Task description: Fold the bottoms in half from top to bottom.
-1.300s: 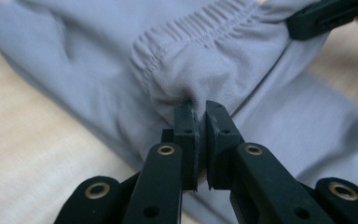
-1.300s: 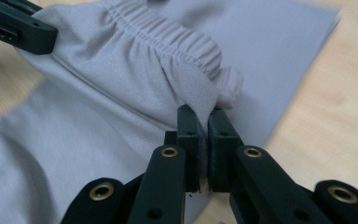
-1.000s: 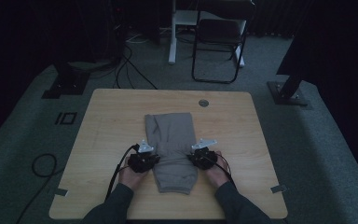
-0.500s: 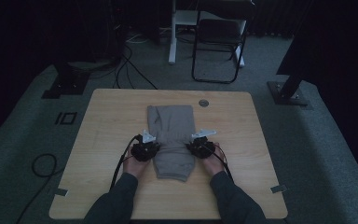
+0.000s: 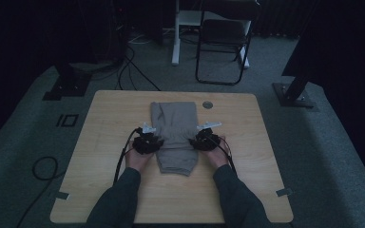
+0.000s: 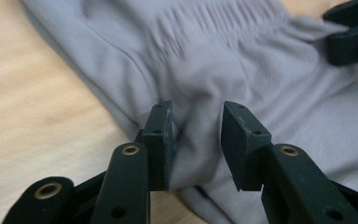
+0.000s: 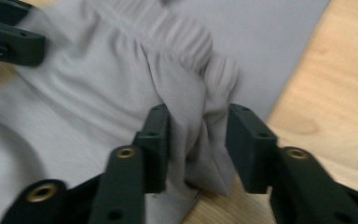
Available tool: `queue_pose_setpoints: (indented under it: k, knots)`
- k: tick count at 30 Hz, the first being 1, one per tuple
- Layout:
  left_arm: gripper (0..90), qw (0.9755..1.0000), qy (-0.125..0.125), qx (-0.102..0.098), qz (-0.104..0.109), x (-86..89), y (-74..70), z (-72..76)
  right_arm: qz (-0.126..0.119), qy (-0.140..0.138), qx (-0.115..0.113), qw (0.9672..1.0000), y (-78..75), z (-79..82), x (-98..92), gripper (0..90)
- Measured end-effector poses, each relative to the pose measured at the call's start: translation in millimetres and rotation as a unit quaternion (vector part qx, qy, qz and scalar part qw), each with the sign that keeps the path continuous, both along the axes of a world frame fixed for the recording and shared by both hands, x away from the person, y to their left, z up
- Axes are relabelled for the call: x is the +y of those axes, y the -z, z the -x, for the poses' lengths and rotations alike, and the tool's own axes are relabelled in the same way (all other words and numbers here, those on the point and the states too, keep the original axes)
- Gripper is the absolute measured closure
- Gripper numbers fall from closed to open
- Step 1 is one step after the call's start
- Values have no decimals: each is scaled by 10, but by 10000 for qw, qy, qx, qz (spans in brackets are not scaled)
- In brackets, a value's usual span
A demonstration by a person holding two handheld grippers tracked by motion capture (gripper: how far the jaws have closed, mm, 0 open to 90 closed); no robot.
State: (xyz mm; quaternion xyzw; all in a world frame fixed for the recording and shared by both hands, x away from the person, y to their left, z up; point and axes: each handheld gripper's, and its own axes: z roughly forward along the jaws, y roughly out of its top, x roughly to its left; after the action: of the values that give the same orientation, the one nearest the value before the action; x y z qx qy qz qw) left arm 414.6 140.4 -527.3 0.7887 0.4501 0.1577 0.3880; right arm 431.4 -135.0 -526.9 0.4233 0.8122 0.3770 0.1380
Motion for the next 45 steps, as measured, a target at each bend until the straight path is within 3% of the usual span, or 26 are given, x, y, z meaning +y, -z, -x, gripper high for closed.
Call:
queue_pose_setpoints:
  k: [5,7,8,9,11,15,18,27,31,35,37,45]
  knots:
    - [664,9997,-215,-50,112,124,-156,-96,-310,148,-311,9989,-227,-18,-101,586]
    - [679,9995,-293,-96,112,164,-204,-167,-358,298,-343,9983,-274,-70,-137,672]
    - [694,9995,-293,-96,112,164,-204,-167,-358,298,-343,9983,-274,-70,-137,672]
    - [718,9994,-313,-96,80,164,-199,-199,-275,396,-317,9983,-272,-140,-141,798]
    - [760,9995,-315,-27,-31,139,-156,-275,-136,480,-272,9984,-229,-201,-120,837]
    - [824,9995,-270,127,-44,57,-74,-361,35,559,-50,9984,-75,-339,-42,849]
    - [835,9995,-236,162,-132,-19,-31,-406,175,604,16,9980,21,-393,31,860]
    - [844,9989,-229,237,-341,-117,62,-505,284,617,204,9975,156,-465,88,866]
    - [843,9987,-227,310,-335,-124,80,-519,-38,591,323,9977,173,-484,56,862]
    - [832,9992,-153,246,-267,-133,50,-477,-186,476,343,9981,173,-479,35,852]
    - [820,9997,-53,192,-173,-143,15,-426,-411,422,389,9975,160,-457,6,843]
    - [803,9997,199,108,-35,-173,-21,-289,-677,105,296,9972,110,-341,-42,786]
